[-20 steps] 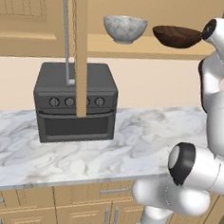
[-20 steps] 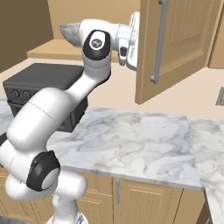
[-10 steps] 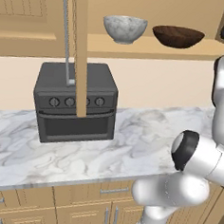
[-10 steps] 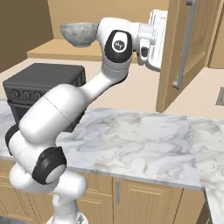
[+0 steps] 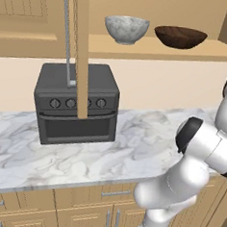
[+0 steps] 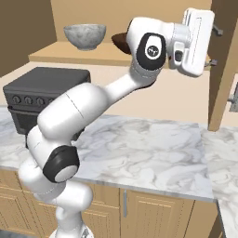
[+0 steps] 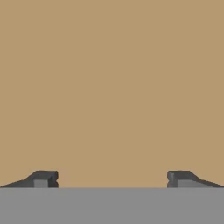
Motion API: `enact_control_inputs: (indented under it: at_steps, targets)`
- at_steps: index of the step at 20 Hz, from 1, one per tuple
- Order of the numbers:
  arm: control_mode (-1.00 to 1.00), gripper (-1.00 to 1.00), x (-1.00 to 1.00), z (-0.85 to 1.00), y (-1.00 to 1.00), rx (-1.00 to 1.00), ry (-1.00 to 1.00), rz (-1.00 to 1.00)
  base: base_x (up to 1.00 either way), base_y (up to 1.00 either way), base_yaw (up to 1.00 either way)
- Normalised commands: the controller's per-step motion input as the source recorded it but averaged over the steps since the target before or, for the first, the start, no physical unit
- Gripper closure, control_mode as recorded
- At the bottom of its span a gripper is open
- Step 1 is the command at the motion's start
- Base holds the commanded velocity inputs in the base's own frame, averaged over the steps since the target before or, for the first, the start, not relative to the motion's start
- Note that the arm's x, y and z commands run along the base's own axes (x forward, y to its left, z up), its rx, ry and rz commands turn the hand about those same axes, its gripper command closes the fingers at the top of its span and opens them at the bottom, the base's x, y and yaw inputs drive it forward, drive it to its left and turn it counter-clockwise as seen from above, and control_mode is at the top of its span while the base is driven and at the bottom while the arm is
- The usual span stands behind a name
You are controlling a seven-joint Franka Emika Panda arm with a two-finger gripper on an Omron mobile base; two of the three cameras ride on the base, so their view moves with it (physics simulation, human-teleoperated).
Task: Move the bowls from the cabinet to the plates on the dining table.
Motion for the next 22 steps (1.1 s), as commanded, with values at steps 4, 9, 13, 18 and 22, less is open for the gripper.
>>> enact_control_inputs:
  at_steps: [4,9,13,18,22]
  targets:
    - [-1.00,-1.00,0.03,0.00,-0.55,0.05,-0.03,0.01,0.00,0.00,0.00]
    - [-1.00,-1.00,0.06,-0.01,-0.47,0.06,-0.02,0.04,0.00,0.00,0.00]
    - [-1.00,-1.00,0.06,-0.03,-0.39,0.07,-0.02,0.06,0.00,0.00,0.00]
    - [-1.00,-1.00,0.05,-0.07,-0.10,0.07,0.01,0.02,0.00,0.00,0.00]
    - [-1.00,-1.00,-0.24,-0.15,0.35,0.03,-0.02,0.01,0.00,0.00,0.00]
